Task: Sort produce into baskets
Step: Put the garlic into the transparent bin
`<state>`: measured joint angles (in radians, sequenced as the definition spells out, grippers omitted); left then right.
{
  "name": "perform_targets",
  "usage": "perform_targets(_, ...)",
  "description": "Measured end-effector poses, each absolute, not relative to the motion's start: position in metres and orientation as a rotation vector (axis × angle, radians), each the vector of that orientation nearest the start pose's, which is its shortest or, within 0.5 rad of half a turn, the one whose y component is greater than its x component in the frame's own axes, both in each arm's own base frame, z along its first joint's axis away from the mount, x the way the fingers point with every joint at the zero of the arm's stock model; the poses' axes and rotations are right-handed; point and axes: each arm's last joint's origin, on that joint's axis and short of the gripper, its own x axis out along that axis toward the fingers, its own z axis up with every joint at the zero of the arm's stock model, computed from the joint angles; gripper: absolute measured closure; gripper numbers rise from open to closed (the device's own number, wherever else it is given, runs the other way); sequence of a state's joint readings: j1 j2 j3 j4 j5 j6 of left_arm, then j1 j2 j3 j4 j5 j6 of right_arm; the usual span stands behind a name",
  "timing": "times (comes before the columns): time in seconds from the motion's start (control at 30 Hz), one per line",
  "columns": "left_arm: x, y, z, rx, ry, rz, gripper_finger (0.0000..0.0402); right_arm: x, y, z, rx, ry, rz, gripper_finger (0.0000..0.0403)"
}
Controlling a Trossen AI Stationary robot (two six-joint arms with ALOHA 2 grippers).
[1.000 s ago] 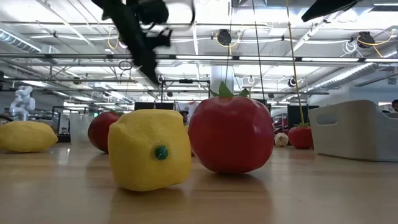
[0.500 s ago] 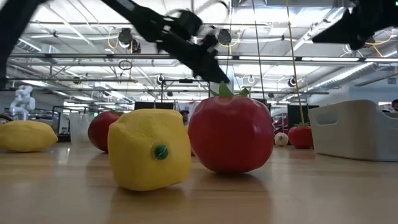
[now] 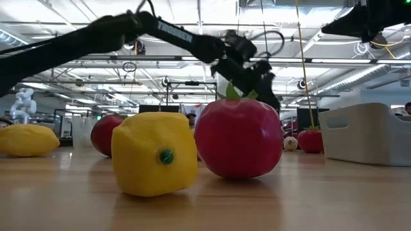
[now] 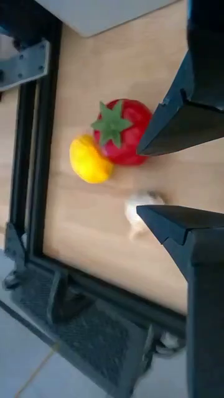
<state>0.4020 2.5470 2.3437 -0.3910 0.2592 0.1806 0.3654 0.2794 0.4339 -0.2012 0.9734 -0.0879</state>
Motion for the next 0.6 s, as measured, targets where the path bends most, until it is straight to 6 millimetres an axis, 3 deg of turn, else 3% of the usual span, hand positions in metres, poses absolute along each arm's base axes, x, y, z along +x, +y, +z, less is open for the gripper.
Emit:
perform_targets(0.17,0.535,0.211,0.183,-0.063,0.593,0.081,0.0256,0.083,0.001,0.27,-0.144,0.079,-0.809,0.0403)
perform_targets(0.3,0.532,0.212,0.193,-0.03,0.608,0.104,0.0256,0.082,-0.003,0.271,-0.09,0.057,-0.887,0.0403)
perform_targets(0.37,0.524,0.218,0.215,0.005,0.596,0.139,0.0256,0.082,-0.006,0.271,-0.044,0.037,-0.922,0.0403)
perform_targets(0.43,0.507,0.226,0.253,0.044,0.577,0.178,0.0256,0.083,-0.009,0.271,-0.008,0.021,-0.965,0.0403)
perform_targets(0.53,0.47,0.237,0.309,0.085,0.576,0.225,0.0256,0.086,-0.015,0.27,0.009,0.016,-1.029,0.0403)
perform_targets(0.6,0.442,0.246,0.335,0.078,0.617,0.25,0.0256,0.091,-0.019,0.272,0.02,0.004,-1.043,0.0403)
